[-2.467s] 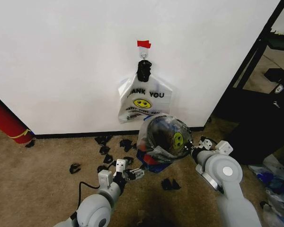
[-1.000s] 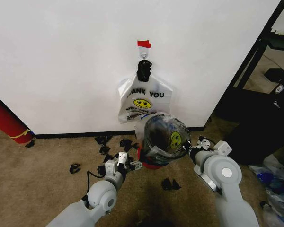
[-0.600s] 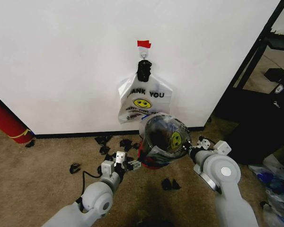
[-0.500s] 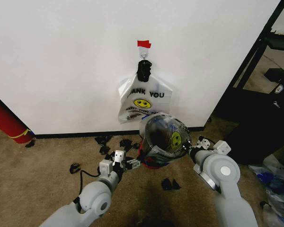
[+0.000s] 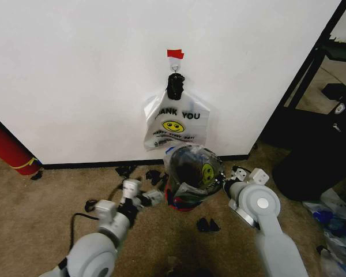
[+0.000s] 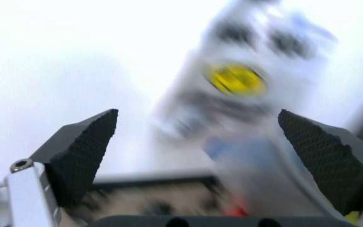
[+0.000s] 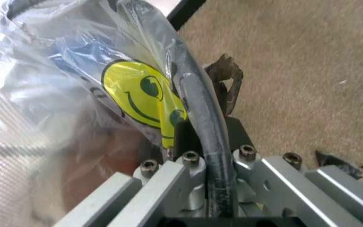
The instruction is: Pick up the garbage bag from the wall and place it over the trash bin.
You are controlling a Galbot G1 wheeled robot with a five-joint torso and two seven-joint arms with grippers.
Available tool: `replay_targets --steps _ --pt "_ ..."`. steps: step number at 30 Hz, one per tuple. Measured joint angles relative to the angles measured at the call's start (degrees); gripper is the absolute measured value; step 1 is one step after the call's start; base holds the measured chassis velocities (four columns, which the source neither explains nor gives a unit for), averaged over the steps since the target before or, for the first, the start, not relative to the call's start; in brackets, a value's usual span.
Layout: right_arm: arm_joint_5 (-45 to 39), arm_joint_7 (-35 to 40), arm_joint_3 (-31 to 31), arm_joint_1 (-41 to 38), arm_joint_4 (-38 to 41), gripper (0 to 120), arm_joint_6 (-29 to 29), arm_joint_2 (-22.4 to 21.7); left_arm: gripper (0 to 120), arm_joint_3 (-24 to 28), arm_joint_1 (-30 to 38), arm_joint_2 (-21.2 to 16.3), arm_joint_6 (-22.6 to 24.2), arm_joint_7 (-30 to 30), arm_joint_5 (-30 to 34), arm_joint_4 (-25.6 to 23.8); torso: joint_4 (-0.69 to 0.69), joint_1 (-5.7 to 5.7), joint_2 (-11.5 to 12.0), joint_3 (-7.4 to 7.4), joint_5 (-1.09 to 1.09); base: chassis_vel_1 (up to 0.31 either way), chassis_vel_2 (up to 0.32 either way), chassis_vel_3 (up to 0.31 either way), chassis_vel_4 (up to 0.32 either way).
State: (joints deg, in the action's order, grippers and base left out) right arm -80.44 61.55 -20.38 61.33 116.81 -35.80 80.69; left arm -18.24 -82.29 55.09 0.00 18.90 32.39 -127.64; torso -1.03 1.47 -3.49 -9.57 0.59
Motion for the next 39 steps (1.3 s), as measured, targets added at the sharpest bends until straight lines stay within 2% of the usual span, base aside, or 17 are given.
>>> replay_targets --steps 4,7,8,11,15,21,26,36,39 --pt "-0.2 -0.05 1.38 0.16 -0.53 0 -1.79 0.04 100 -7.76 -5.22 6.34 -9.12 -2.42 -7.48 2.19 -0.02 0.0 0.0 0.0 0.0 0.0 0.0 0.0 0.0" --pt "-0.12 -0.34 2.85 0.29 -1.02 0 -2.66 0.02 100 -15.61 -10.96 11.08 -16.4 -4.65 -12.85 3.67 0.0 0.0 0.0 0.0 0.0 0.0 0.0 0.0 0.0" --pt "-0.12 -0.34 2.85 0.29 -1.02 0 -2.66 0.02 100 -15.61 -10.96 11.08 -16.4 -4.65 -12.85 3.67 0.0 0.0 0.0 0.0 0.0 0.0 0.0 0.0 0.0" --pt "0.3 -1.12 4.16 0.52 -1.62 0 -3.35 -0.19 100 -21.59 -17.26 14.13 -20.88 -6.05 -13.25 2.86 0.04 0.0 0.0 0.0 -0.01 0.0 0.0 0.0 0.0" --pt "2.97 -2.86 5.65 0.88 -2.75 0 -3.91 -0.32 100 -22.6 -20.36 16.27 -23.78 -6.34 -13.84 1.77 -0.01 0.0 0.0 0.0 -0.01 0.0 0.0 0.0 0.0" --pt "8.27 -5.87 6.94 1.42 -4.05 0 -4.09 -0.08 100 -19.42 -19.66 17.87 -23.83 -6.31 -15.69 0.22 -0.01 0.0 0.0 0.0 -0.01 0.0 0.0 0.0 0.0" --pt "9.96 -7.31 7.17 1.58 -4.63 0 -4.15 0.03 100 -17.53 -19.27 17.82 -23.08 -6.13 -16.39 -0.4 -0.01 0.0 0.0 0.0 0.0 0.0 0.0 0.0 0.0" --pt "11.11 -9.15 6.97 2.69 -4.75 0 -4.03 0.38 100 -16.56 -18.57 17.57 -21.59 -5.39 -15.59 -0.17 -0.01 0.0 0.01 0.0 -0.01 0.0 0.0 0.0 0.0" --pt "11.46 -9.62 6.47 3.15 -4.51 4 -4.06 0.57 100 -17.12 -18.83 17.59 -21.54 -5.37 -13.94 0.23 0.0 0.0 0.01 0.0 -0.02 0.0 0.0 0.0 0.0"
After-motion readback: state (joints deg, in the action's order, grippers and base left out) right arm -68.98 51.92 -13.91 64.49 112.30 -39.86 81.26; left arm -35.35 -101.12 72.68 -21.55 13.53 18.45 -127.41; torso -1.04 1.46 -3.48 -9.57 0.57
